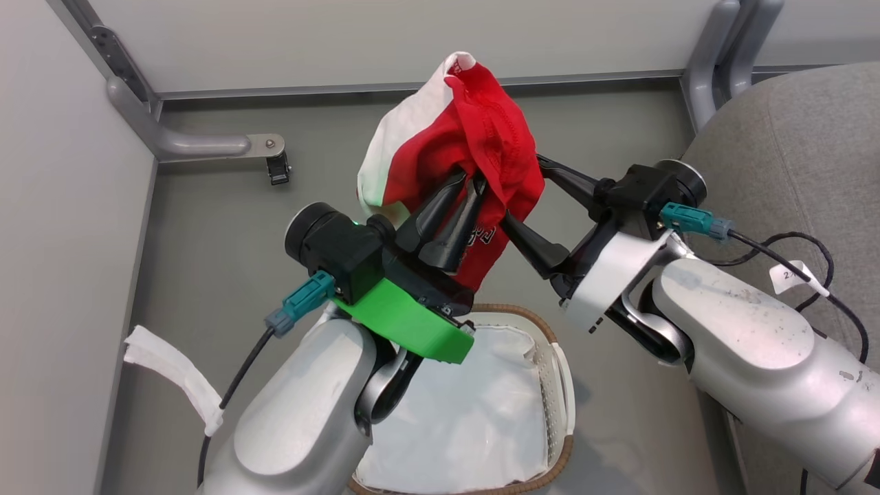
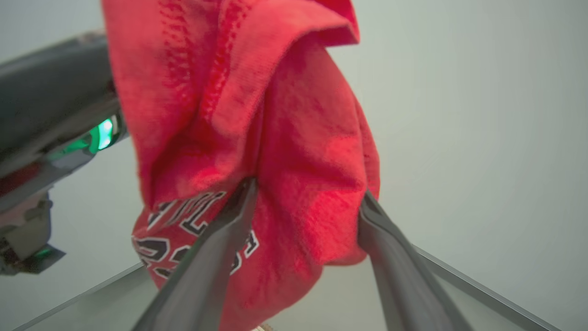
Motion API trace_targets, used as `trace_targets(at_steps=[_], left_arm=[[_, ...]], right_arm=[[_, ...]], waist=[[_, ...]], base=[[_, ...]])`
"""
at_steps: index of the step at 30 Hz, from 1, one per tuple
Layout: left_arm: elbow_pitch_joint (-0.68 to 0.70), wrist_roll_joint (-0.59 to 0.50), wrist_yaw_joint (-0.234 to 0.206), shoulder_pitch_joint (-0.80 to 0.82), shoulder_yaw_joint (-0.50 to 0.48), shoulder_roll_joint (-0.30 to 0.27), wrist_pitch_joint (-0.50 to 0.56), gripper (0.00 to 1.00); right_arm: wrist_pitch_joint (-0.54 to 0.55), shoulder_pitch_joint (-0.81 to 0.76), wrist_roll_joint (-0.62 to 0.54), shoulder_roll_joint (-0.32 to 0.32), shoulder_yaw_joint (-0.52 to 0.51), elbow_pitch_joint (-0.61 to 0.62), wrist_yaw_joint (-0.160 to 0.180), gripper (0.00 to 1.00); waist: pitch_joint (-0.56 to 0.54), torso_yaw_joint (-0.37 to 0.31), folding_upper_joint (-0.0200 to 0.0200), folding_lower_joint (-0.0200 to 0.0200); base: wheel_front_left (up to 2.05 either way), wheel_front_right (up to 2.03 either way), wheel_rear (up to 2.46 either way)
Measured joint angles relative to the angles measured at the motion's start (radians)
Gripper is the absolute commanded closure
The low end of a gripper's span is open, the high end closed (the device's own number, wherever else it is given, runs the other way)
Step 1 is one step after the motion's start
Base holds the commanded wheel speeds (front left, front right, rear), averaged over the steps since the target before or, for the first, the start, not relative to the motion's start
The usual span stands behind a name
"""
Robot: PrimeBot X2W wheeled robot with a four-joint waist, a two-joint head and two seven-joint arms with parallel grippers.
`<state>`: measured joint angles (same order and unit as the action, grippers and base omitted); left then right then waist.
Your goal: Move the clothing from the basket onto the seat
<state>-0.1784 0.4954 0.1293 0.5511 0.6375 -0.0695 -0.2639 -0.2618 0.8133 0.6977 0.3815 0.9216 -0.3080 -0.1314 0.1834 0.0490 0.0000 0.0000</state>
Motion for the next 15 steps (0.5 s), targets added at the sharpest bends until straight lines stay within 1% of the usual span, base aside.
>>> trace_targets(at_steps=[6, 11, 15], left_arm=[[0.01, 0.02, 0.0, 0.018, 0.035, -0.008, 0.0, 1.0], [0.012, 0.038, 0.0, 0.021, 0.055, -0.013, 0.0, 1.0], [0.015, 0.061, 0.0, 0.024, 0.069, -0.013, 0.0, 1.0]], right_arm=[[0.0, 0.08, 0.107, 0.049, 0.103, 0.005, 0.0, 0.0], [0.0, 0.149, 0.179, 0.086, 0.232, 0.012, 0.0, 0.0], [0.0, 0.185, 0.2, 0.084, 0.255, 0.015, 0.0, 0.0]], waist=[[0.009, 0.012, 0.0, 0.0], [0.014, 0.022, 0.0, 0.0], [0.017, 0.03, 0.0, 0.0]], base=[[0.0, 0.0, 0.0], [0.0, 0.0, 0.0], [0.0, 0.0, 0.0]])
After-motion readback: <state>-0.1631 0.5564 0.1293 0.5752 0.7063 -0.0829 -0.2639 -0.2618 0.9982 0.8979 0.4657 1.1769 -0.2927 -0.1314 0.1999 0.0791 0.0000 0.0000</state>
